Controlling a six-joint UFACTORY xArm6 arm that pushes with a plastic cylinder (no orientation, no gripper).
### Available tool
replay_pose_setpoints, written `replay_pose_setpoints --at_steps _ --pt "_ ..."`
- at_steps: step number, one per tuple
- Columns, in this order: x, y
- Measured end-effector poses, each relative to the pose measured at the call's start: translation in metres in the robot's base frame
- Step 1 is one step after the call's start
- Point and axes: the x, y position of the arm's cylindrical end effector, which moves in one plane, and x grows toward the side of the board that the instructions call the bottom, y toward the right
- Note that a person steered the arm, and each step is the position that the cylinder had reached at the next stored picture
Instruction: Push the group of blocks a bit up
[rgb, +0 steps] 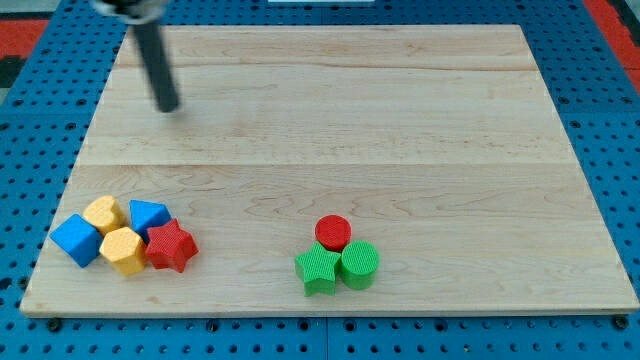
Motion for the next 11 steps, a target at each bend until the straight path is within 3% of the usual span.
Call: replay_pose_setpoints --at_steps 1,3,4,7,8,10,11 --pt "0.011 -0.054" --pt "0.035 -0.058" --pt "0.111 -0.057" --pt "0.228 -0.057" --pt "0.235 -0.021" --pt "0.167 0.067" --pt "0.156 0.068"
